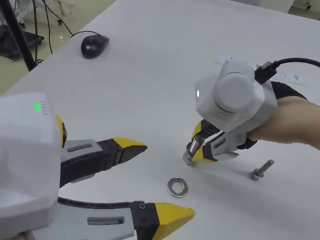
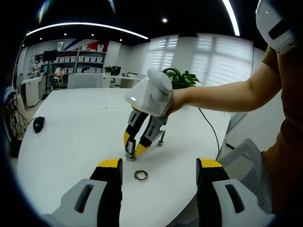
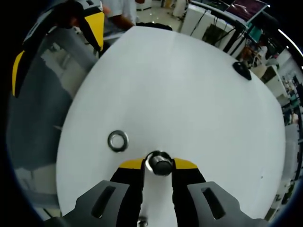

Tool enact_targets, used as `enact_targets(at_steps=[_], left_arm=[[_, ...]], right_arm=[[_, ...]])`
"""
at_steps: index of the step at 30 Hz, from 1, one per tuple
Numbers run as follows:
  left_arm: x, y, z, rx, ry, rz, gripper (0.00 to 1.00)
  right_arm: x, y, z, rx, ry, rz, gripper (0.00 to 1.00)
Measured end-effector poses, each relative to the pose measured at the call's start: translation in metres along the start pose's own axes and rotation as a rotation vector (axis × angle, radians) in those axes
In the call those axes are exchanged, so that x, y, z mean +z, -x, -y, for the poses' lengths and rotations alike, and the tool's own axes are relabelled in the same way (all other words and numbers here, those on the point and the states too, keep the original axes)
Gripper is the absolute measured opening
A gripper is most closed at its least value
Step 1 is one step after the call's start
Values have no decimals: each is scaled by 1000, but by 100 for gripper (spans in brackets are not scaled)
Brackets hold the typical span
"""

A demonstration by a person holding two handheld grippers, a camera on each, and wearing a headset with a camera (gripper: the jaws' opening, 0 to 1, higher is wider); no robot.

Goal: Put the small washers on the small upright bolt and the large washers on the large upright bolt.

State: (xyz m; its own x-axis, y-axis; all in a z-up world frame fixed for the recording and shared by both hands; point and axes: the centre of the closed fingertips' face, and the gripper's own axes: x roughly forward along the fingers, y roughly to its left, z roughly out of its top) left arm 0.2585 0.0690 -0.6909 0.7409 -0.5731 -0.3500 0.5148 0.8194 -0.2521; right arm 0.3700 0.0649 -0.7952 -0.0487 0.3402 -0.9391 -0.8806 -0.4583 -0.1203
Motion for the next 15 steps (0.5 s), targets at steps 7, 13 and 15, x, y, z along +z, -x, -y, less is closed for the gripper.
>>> enact_targets(at_steps=[7, 13, 15], left_arm=[[-1, -1, -1, -1, 7, 0, 62], [-2, -1, -3, 2, 12, -2, 62], [-2, -1, -4, 3, 15, 0, 62]], right_arm=[[-4, -6, -4, 16, -5, -2, 22], [-4, -10, -3, 27, -2, 11, 23], [-4, -10, -3, 32, -4, 15, 23]])
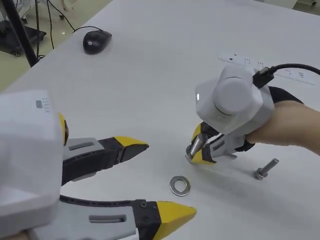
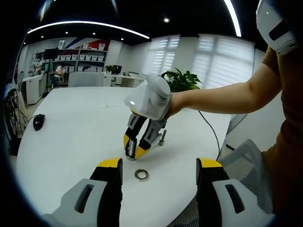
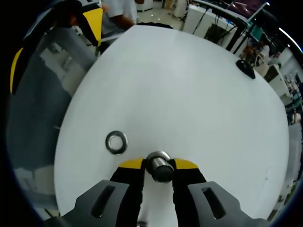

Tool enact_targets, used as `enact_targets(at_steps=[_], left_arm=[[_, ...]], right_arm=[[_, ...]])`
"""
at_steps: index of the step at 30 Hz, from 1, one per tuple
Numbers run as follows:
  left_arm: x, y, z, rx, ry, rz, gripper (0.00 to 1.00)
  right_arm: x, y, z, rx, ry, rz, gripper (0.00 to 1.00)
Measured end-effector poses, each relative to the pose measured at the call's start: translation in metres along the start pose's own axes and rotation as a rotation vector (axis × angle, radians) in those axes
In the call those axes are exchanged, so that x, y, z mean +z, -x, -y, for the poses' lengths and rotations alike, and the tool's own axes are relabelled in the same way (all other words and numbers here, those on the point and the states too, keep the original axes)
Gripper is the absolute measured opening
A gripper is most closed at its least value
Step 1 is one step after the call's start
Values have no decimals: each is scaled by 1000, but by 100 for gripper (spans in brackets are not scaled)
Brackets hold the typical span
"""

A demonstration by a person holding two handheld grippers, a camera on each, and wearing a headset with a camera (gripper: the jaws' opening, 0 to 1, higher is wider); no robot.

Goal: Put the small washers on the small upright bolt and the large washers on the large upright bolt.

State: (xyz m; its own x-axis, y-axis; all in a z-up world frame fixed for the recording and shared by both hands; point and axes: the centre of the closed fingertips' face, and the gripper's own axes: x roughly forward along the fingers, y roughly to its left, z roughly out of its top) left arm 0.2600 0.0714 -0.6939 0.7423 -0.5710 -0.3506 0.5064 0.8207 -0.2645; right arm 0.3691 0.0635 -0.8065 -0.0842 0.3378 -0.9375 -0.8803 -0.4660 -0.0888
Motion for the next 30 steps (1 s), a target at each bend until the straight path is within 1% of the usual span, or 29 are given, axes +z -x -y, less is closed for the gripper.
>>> enact_targets(at_steps=[1, 4, 5, 6, 8, 11, 13, 19, 27, 30], left_arm=[[0, 0, 0, 1, -1, 0, 62], [-1, 0, 0, 3, -2, -6, 62], [-1, 0, 0, 2, -3, -7, 62], [0, 1, 0, 4, -3, -3, 62], [0, 2, -1, 7, -1, -3, 62], [-1, 2, -1, 9, -2, -7, 62], [-1, 2, -1, 9, -6, -7, 62], [3, 1, 2, 4, -14, -3, 62], [4, 2, 5, 0, -21, -6, 62], [3, 3, 7, 2, -29, -7, 62]], right_arm=[[0, -1, 0, 3, 1, 6, 23], [-7, -7, -3, 4, 16, -12, 26], [-6, -7, -3, 9, -2, 7, 26], [-3, -6, -3, 8, -19, 32, 26], [-2, -3, 0, -3, -20, 42, 25], [-3, 3, 2, -22, -20, 48, 26], [-5, 5, 2, -28, -22, 41, 26], [-11, 12, -3, -37, -34, 43, 25], [-15, 19, -12, -49, -48, 42, 25], [-14, 22, -17, -52, -52, 51, 25]])
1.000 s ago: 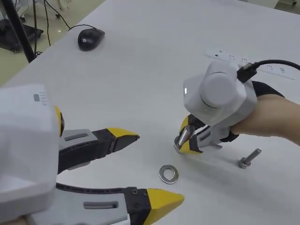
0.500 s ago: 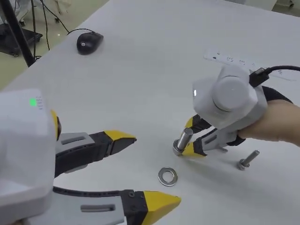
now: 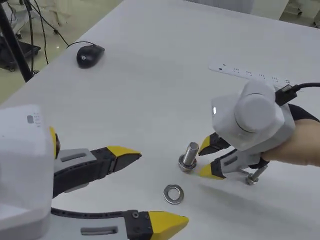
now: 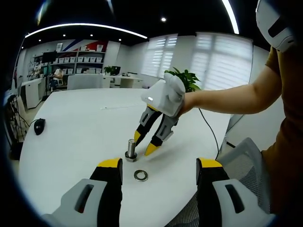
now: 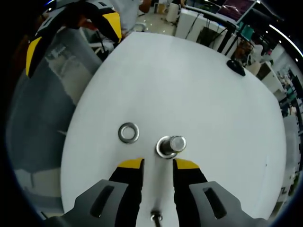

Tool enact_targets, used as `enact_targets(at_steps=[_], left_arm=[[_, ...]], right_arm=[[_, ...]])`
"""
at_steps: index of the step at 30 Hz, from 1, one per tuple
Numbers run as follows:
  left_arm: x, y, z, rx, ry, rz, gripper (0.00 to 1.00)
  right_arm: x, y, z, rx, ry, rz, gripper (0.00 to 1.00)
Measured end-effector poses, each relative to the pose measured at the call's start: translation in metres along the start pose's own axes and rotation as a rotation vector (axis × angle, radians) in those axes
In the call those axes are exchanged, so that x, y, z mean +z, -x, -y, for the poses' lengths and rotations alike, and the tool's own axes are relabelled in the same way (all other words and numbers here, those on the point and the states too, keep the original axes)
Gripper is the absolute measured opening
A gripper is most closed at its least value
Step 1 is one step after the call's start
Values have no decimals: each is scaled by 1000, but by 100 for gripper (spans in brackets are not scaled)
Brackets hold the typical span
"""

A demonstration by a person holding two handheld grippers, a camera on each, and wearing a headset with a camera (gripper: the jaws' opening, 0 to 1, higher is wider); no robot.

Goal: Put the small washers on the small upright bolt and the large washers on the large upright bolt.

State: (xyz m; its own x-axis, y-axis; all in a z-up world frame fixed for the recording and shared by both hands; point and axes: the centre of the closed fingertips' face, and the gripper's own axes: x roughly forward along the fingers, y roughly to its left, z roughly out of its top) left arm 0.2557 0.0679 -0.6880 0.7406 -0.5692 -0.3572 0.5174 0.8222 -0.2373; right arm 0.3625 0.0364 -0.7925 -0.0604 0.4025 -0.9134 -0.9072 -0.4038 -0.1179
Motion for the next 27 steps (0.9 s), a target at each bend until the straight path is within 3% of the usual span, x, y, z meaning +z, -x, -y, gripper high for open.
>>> enact_targets(at_steps=[10, 20, 27], left_arm=[[3, 3, 5, -1, -8, 6, 62], [4, 9, 8, 8, -9, 22, 62], [0, 12, 7, 19, -4, 16, 62]], right_arm=[[10, -1, -20, 12, -21, 31, 25], [29, -19, -42, 60, -17, 63, 26], [33, -32, -48, 85, -16, 64, 28]])
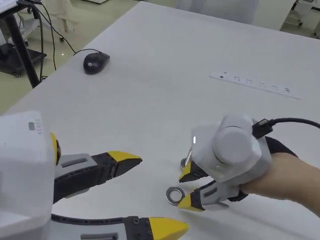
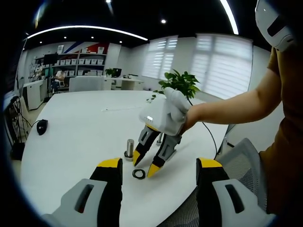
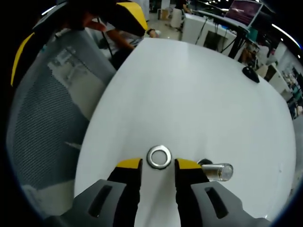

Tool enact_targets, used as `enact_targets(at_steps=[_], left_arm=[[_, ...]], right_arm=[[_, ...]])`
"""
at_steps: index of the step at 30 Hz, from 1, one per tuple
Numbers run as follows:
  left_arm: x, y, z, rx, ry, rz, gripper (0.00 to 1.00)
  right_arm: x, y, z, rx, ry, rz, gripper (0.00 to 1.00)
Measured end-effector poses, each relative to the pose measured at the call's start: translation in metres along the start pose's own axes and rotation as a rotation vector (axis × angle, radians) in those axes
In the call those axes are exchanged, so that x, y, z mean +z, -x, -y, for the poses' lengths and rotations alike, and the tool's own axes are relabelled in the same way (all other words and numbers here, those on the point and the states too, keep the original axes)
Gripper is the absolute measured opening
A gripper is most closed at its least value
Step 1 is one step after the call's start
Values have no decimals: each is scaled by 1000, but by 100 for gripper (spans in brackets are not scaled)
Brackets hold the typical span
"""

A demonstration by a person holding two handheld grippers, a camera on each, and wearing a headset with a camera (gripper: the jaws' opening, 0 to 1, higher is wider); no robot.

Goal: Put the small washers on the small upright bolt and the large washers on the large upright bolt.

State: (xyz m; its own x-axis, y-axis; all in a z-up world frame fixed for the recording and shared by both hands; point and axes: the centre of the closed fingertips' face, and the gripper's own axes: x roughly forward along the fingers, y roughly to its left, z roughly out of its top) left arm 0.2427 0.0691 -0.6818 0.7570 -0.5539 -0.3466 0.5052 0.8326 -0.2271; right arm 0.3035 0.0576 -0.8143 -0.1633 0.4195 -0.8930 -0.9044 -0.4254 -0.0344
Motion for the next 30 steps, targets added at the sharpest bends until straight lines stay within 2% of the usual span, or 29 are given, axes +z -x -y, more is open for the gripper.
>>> enact_targets(at_steps=[8, 19, 24, 26, 28, 30], left_arm=[[-1, -1, -2, 9, 8, 5, 62], [1, -4, -4, 13, 18, 14, 62], [0, -3, -6, 16, 20, 13, 62], [1, -3, -6, 17, 20, 17, 62], [1, -2, -6, 19, 19, 18, 62], [2, -2, -6, 20, 19, 19, 62]], right_arm=[[-2, -10, -2, 13, -6, -9, 33], [-2, -11, -2, 29, -8, 0, 32], [-2, -11, -2, 29, 2, -18, 32], [-2, -11, -2, 29, -2, -20, 32], [-3, -10, -2, 24, 17, -26, 25], [-3, -10, -3, 26, 4, -24, 24]])
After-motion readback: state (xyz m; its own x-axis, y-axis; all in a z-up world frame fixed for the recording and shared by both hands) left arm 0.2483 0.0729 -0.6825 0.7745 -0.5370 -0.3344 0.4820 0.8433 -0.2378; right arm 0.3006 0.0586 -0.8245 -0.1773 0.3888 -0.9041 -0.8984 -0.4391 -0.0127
